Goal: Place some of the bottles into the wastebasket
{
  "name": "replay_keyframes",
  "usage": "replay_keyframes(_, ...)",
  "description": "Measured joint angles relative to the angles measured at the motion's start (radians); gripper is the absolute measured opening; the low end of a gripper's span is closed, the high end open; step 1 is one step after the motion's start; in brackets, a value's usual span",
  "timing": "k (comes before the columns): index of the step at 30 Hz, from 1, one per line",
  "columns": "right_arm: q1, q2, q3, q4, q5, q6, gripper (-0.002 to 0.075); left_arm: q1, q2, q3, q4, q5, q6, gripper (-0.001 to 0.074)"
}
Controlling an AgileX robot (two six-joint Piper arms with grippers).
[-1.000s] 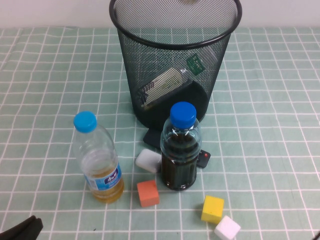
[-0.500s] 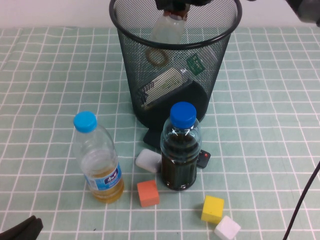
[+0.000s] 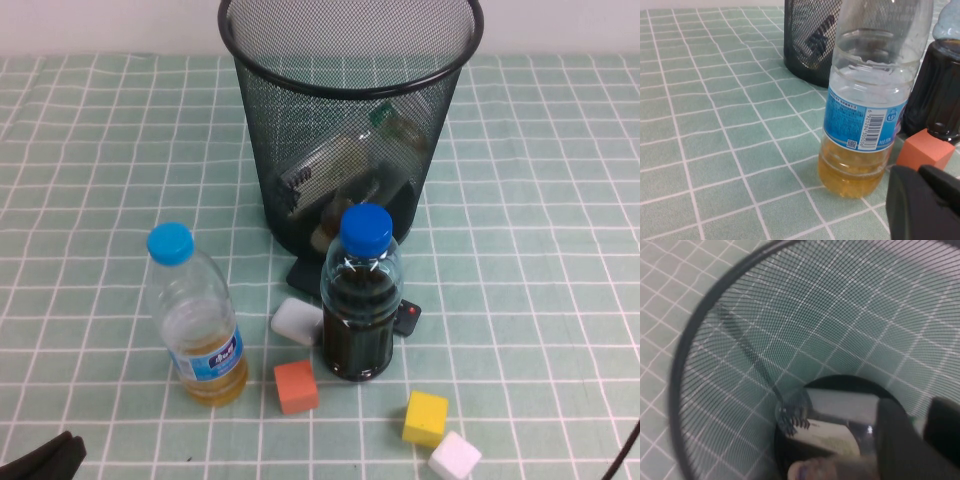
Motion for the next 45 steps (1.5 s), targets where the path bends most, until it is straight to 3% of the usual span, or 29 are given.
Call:
replay_keyframes(6,0.042,-0.089,0.01,-0.142,0.057,0.116,0.0,0.0,0.0,0.0,0.0,0.0,0.0,-0.0004)
replay_keyframes(10,0.099,-0.172,0.021,-0.355,0.057,0.208,0.0,0.0,0.0,0.0,0.0,0.0,0.0,-0.0004)
replay_keyframes(26,0.108,-0.576,0.277,-0.595,0.057,0.151,0.0,0.0,0.0,0.0,0.0,0.011,0.0,-0.0004)
replay_keyframes(29,0.103,-0.716,0.469,-0.606,0.052,0.151,0.0,0.0,0.0,0.0,0.0,0.011,0.0,-0.0004)
replay_keyframes(32,0.015,-0.891,0.785,-0.561,-0.068,0.16,0.0,0.0,0.0,0.0,0.0,0.011,0.0,-0.0004)
replay_keyframes(37,-0.213,-1.217,1.398,-0.477,-0.535,0.154,0.0,0.0,0.0,0.0,0.0,0.011,0.0,-0.0004)
replay_keyframes(45,-0.423,-1.631,2.194,-0.461,-1.095,0.311,0.0,0.0,0.0,0.0,0.0,0.012,0.0,-0.0004)
